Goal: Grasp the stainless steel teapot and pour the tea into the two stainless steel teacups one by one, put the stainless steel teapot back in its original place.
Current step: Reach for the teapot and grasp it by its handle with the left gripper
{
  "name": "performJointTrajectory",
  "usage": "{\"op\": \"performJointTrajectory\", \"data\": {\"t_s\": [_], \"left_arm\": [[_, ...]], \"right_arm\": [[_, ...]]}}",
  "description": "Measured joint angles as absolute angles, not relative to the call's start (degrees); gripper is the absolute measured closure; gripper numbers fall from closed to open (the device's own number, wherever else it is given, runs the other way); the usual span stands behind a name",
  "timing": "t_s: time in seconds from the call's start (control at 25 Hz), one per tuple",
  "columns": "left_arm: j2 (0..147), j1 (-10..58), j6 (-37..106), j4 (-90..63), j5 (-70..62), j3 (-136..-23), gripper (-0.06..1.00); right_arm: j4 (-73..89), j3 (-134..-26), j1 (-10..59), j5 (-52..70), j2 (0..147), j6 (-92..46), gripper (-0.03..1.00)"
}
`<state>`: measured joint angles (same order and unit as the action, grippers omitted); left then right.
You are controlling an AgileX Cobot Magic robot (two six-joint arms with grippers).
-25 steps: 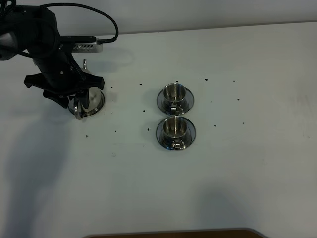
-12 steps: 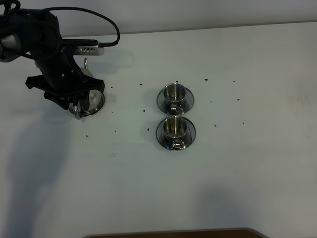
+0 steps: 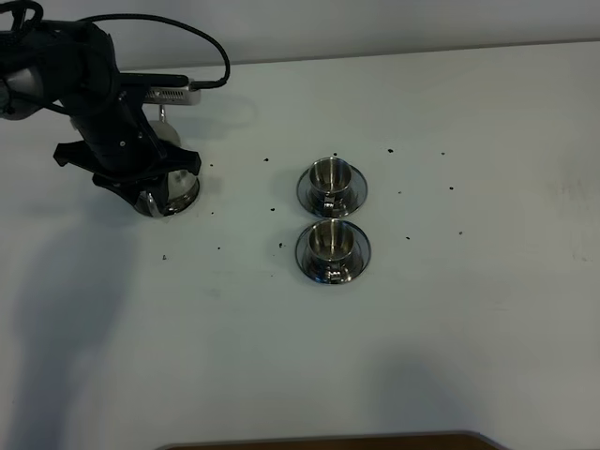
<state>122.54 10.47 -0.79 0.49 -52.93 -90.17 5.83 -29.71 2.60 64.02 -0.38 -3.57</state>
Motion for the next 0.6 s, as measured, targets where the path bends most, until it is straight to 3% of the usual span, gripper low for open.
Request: {"op": "performJointTrajectory", "data": {"t_s": [0.36, 0.6], "left_arm": [[122.6, 10.5, -0.6, 0.5, -51.1, -90.1, 0.7], [122.6, 10.5, -0.6, 0.0, -50.4, -90.1, 0.7]], "right_arm": [[5.8, -29.7, 2.6, 64.0, -0.4, -3.6, 0.49], [5.8, -29.7, 2.6, 64.0, -0.4, -3.6, 0.49]]}}
